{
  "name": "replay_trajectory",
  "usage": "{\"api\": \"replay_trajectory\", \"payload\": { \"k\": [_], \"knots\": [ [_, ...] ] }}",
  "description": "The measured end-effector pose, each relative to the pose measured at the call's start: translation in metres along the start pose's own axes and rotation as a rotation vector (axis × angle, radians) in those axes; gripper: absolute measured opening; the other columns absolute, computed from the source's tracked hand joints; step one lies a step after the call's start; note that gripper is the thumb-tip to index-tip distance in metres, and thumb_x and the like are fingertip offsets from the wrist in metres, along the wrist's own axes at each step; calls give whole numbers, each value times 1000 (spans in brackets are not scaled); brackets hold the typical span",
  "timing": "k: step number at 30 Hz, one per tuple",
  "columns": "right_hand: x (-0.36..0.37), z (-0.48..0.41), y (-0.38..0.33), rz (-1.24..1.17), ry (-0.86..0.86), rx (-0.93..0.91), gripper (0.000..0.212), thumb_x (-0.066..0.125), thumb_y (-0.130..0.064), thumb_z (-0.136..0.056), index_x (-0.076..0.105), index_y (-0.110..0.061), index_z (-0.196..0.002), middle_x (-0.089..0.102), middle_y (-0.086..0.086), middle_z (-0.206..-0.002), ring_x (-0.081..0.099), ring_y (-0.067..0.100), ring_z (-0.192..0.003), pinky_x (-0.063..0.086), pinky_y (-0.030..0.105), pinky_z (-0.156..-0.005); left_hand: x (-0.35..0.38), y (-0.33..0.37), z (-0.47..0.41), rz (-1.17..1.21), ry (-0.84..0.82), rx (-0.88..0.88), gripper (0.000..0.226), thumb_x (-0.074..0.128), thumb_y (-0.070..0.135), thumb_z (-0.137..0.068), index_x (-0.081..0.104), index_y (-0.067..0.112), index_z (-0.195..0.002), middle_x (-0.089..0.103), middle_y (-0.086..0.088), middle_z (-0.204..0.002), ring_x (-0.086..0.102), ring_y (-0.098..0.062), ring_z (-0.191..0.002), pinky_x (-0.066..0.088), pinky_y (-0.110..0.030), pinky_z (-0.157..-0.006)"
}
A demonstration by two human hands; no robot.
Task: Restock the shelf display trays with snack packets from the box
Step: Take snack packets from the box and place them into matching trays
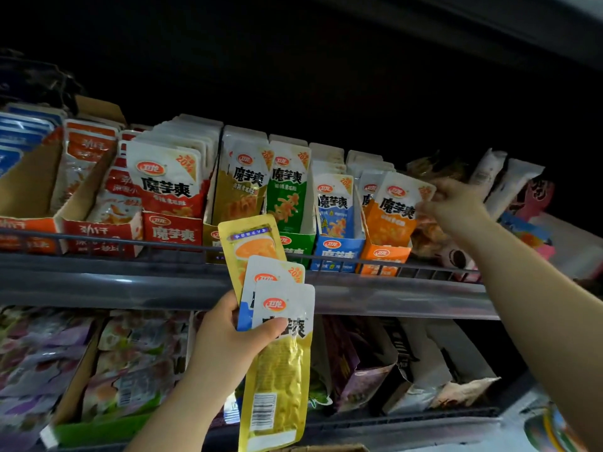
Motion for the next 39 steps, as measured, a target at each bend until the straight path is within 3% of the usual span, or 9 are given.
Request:
{"api": "replay_trajectory", "payload": {
  "k": [2,9,14,21,24,27,31,37,39],
  "knots": [
    [6,-1,7,83,56,15,45,56,0,-86,41,0,-129,53,18,-128,54,31,-113,44,30,-79,0,0,-1,8,-1,1,31,70,4,-74,56,28,-87,65,14,-83,61,-3,-75,46,-4,-51],
    [20,-2,23,204,176,6,59,64,-11,-82,32,-6,-131,40,18,-135,43,37,-122,38,52,-100,-1,-2,-3,31,7,-22,31,69,2,-74,56,28,-85,64,15,-81,62,-1,-70,46,-5,-49],
    [20,38,22,-82,228,-56,50,61,-12,-84,40,-12,-129,47,8,-126,50,19,-105,42,28,-84,-1,-3,-4,48,14,-24,31,70,1,-72,56,27,-82,65,16,-74,63,7,-60,46,-7,-46],
    [93,146,30,-400,-150,-65,31,70,-8,-75,49,-29,-85,54,-7,-82,52,-6,-64,45,6,-61,5,-12,1,73,24,-66,30,69,2,-73,58,28,-82,68,20,-65,65,2,-64,48,-11,-49],
    [116,183,20,-231,-145,-320,24,67,-28,-73,46,-29,-86,46,-15,-92,45,-15,-85,39,1,-74,7,-14,4,110,65,-84,28,68,1,-74,57,27,-80,68,18,-63,65,1,-63,46,-12,-49],
    [135,199,13,-114,-189,-433,49,54,-51,-69,41,-28,-110,34,-21,-108,35,-15,-105,32,-5,-86,5,-19,7,145,128,-117,25,69,4,-74,59,26,-81,68,10,-73,65,-10,-77,47,-23,-61],
    [145,209,7,2,-136,-471,77,50,-61,-60,37,-17,-122,38,-7,-124,39,6,-114,39,19,-93,3,-19,11,137,164,-93,20,66,11,-78,59,29,-79,69,16,-67,64,-1,-71,48,-18,-62],
    [153,207,11,-251,-334,-317,67,51,-41,-60,33,-33,-124,32,-23,-127,26,-18,-122,24,-6,-94,-1,-12,13,166,152,-36,14,60,14,-81,63,27,-78,69,19,-67,64,5,-64,50,-18,-60],
    [152,205,14,-406,-435,-179,60,54,-28,-65,32,-42,-119,42,-15,-127,40,-16,-116,38,1,-89,-2,-12,13,205,147,-43,13,60,12,-80,64,24,-78,71,13,-68,66,0,-63,53,-16,-55]
  ]
}}
Point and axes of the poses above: each hand's wrist, its own z-axis away from the middle knuckle, its own x-axis out of the palm, y = z × x, the point moved 7 cm from there along -z, towards the middle knuckle
